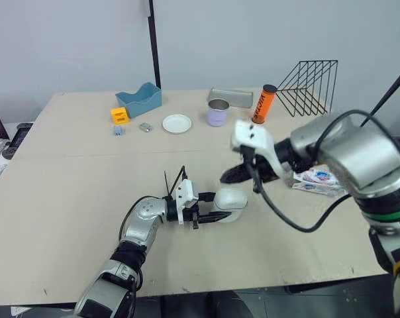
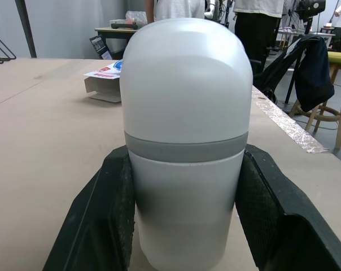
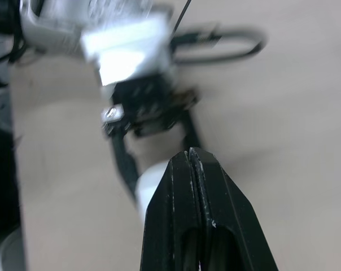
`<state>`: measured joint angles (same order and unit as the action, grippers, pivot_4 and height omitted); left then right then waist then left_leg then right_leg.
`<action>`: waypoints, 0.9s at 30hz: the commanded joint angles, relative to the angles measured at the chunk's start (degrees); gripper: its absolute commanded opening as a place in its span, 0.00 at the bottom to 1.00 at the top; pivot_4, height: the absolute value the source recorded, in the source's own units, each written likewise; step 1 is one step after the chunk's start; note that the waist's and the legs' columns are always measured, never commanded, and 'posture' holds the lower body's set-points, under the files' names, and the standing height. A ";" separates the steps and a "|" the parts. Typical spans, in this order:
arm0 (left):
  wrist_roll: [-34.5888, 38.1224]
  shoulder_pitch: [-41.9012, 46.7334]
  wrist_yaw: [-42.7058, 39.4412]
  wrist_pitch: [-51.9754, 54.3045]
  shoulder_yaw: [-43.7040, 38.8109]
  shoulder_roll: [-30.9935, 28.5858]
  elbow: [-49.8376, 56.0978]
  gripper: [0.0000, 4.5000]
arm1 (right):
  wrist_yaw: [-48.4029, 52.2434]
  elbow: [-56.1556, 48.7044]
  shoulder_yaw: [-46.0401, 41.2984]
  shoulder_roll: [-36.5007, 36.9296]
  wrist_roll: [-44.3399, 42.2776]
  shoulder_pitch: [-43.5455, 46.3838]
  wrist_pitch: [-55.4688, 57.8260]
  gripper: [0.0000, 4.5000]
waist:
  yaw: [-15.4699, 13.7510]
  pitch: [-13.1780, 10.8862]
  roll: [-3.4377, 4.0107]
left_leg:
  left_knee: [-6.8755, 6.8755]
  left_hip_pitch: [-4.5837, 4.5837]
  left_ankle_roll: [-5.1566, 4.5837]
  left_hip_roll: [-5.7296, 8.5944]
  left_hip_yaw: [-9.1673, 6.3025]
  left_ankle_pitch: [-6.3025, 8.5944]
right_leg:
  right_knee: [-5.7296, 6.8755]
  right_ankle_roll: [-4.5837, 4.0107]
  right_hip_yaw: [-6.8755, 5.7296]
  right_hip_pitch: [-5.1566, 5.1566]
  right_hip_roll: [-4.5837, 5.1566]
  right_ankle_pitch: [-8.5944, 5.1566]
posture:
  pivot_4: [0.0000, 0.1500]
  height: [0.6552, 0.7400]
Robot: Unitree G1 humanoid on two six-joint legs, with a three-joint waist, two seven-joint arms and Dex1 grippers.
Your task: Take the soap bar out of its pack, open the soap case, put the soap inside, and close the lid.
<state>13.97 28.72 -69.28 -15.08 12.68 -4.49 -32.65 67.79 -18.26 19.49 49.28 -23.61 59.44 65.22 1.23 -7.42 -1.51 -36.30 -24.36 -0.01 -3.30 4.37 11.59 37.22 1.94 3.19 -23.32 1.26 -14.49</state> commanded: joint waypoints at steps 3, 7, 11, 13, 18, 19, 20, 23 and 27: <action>1.04 0.27 -1.14 -0.58 -1.16 -2.21 3.66 0.43 | -2.43 -0.71 -8.94 2.97 -1.67 -3.45 -2.08 0.37 | -0.02 -0.01 -0.02 | 0.00 -0.01 0.00 0.01 -0.01 0.00 | 0.00 0.01 0.00 0.02 0.01 -0.01 | 1.00 0.99; 2.82 0.76 -1.63 1.62 -2.41 -4.30 7.29 0.43 | -7.21 1.43 -16.10 1.52 -1.83 -8.10 -5.64 0.70 | 0.00 -0.01 -0.01 | 0.00 -0.01 0.00 0.00 0.02 0.00 | 0.00 0.01 0.02 0.00 0.00 0.01 | 1.00 0.99; 6.19 -0.12 -1.20 11.69 -3.77 -9.04 17.51 0.43 | -10.44 0.93 -26.03 -1.09 -5.56 -15.29 -7.77 0.99 | 0.01 -0.06 -0.13 | 0.02 -0.02 0.00 0.00 0.00 0.00 | 0.00 0.04 0.04 0.03 -0.04 0.01 | 1.00 0.99; 8.73 -0.66 0.39 20.23 -4.82 -12.54 24.16 0.43 | -11.91 -0.60 -30.44 -2.36 -8.46 -18.15 -6.20 0.99 | 0.01 -0.07 -0.15 | 0.03 -0.04 0.00 -0.03 -0.02 0.00 | -0.01 0.09 0.04 0.09 -0.13 -0.03 | 1.00 0.99; 18.15 0.72 5.77 48.59 -7.03 -20.23 34.44 0.43 | -14.62 -6.16 -34.91 -3.58 -12.53 -25.81 -5.94 0.99 | 0.11 -0.07 -0.11 | 0.03 0.00 0.00 -0.03 -0.19 0.00 | 0.04 0.20 0.03 0.13 -0.14 -0.10 | 1.00 0.99; 20.60 1.39 7.15 54.89 -7.51 -21.40 35.87 0.43 | -16.24 -6.53 -35.32 -4.26 -12.94 -26.81 -5.87 0.99 | 0.12 -0.07 -0.11 | 0.02 0.04 0.00 -0.04 -0.19 0.00 | 0.04 0.53 0.04 0.15 -0.14 -0.28 | 1.00 0.99; 23.19 2.08 8.25 60.53 -8.16 -22.11 36.69 0.43 | -17.66 -6.55 -35.47 -4.97 -13.09 -27.69 -5.77 0.99 | 0.11 -0.09 -0.14 | 0.00 0.04 0.00 -0.04 -0.20 -0.01 | 0.05 0.55 0.04 0.15 -0.15 -0.27 | 1.00 0.99; 29.51 4.07 11.52 72.85 -10.01 -21.73 37.00 0.43 | -20.54 -6.17 -34.79 -5.97 -12.07 -29.80 -7.58 0.99 | 0.05 -0.09 -0.15 | -0.04 0.04 0.00 0.00 -0.31 -0.02 | 0.06 0.58 0.01 0.19 -0.15 -0.27 | 1.00 0.99; 37.24 7.45 17.98 86.40 -14.59 -16.81 33.56 0.43 | -23.08 -5.75 -33.34 -6.50 -10.89 -31.75 -9.70 0.99 | 0.00 -0.09 -0.16 | -0.04 -0.01 0.01 0.15 -0.44 -0.02 | 0.06 0.67 0.02 0.22 -0.11 -0.34 | 1.00 0.99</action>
<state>47.55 34.19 -53.92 67.19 1.01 -22.76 1.36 45.67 -23.26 -13.45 42.69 -34.81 27.63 57.14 1.23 -7.51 -1.67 -36.34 -24.37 0.00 -3.10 3.90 11.57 37.28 2.62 3.22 -23.08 1.15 -14.86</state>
